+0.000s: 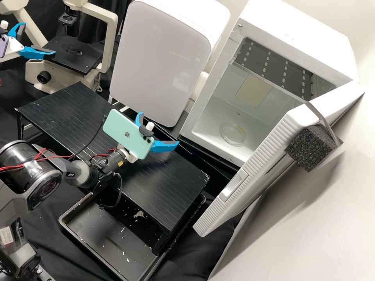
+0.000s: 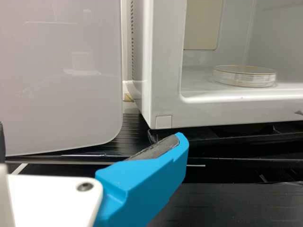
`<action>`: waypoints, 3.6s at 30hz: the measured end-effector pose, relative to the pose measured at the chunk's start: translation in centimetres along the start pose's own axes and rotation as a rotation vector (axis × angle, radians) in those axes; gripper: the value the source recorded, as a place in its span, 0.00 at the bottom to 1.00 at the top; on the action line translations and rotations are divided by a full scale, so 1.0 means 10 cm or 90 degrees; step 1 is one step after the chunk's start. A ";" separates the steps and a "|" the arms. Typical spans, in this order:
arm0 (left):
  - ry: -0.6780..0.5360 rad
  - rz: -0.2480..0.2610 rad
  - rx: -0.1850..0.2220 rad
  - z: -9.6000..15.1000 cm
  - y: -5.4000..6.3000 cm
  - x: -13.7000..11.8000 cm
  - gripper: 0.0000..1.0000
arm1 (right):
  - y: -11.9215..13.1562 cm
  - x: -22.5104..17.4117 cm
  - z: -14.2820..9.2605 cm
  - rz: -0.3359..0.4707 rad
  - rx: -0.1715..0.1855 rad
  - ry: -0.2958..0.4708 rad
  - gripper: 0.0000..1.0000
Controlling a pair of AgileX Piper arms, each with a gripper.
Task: Close the incubator door
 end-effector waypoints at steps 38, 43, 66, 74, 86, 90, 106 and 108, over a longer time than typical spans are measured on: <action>0.000 0.000 0.000 0.00 0.00 0.00 1.00 | 0.81 -1.56 0.34 0.409 -0.077 -0.095 1.00; 0.000 0.000 0.000 0.00 0.00 0.00 1.00 | 0.93 -1.64 0.44 0.466 -0.085 -0.156 1.00; 0.000 0.000 0.000 0.00 0.00 0.00 1.00 | 1.14 -1.05 1.04 0.436 -0.062 -0.290 1.00; 0.000 0.000 0.000 0.00 0.00 0.00 1.00 | 1.14 -1.01 1.01 0.418 -0.011 -0.233 1.00; 0.000 0.000 0.000 0.00 0.00 0.00 1.00 | 1.13 -1.01 0.94 0.388 0.058 -0.163 1.00; 0.000 0.000 0.000 0.00 0.00 0.00 1.00 | 1.07 -1.11 0.77 0.364 0.083 -0.112 1.00; 0.000 0.000 0.000 0.00 0.00 0.00 1.00 | 0.78 -1.29 0.04 0.265 0.075 0.115 1.00; 0.000 0.000 0.000 0.00 0.00 0.00 1.00 | 0.72 -1.27 -0.03 0.235 0.077 0.140 1.00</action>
